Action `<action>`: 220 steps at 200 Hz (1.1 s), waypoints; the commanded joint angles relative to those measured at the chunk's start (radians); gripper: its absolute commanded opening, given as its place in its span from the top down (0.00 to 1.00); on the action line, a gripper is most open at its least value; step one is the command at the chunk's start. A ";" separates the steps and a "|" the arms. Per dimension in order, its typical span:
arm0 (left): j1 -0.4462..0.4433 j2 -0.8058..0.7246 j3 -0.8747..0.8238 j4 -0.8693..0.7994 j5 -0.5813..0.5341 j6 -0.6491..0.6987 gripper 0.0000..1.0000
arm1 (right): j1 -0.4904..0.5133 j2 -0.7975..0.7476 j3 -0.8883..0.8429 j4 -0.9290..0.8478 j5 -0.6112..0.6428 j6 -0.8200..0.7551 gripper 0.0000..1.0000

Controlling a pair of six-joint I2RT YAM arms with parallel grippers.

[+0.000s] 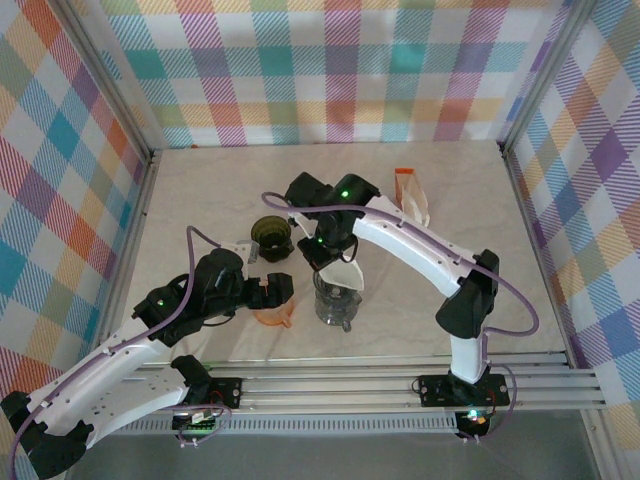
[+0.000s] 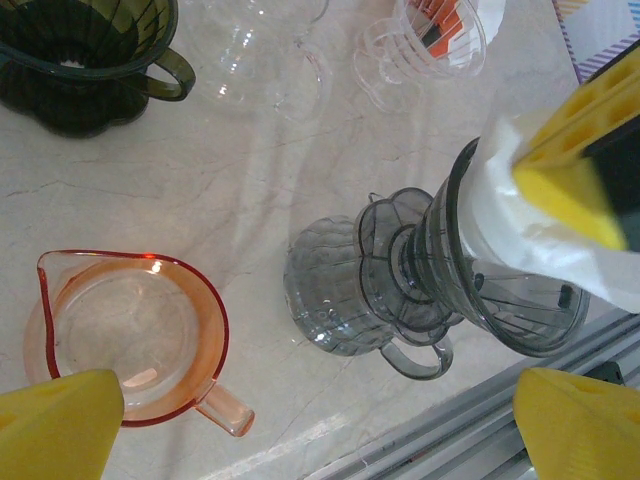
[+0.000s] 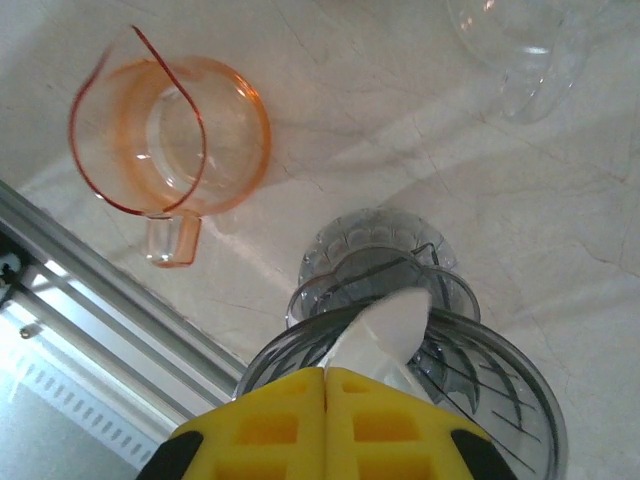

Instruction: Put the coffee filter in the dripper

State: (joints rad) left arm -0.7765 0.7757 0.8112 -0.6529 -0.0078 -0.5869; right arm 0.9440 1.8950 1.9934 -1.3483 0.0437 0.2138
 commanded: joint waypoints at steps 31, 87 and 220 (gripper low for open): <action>-0.007 -0.035 -0.019 0.002 0.022 -0.026 0.00 | 0.007 -0.094 -0.073 0.129 -0.001 0.042 0.66; -0.006 -0.054 -0.026 0.014 0.025 -0.050 0.00 | 0.008 -0.295 -0.230 0.293 0.026 0.097 0.42; -0.010 0.287 0.153 0.167 0.135 -0.055 0.21 | -0.007 -0.477 -0.578 0.450 0.165 0.098 0.64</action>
State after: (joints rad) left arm -0.7765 1.0523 0.9333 -0.5159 0.1127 -0.6361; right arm 0.9417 1.4017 1.4231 -0.9154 0.1940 0.3237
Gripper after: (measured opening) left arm 0.801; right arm 0.425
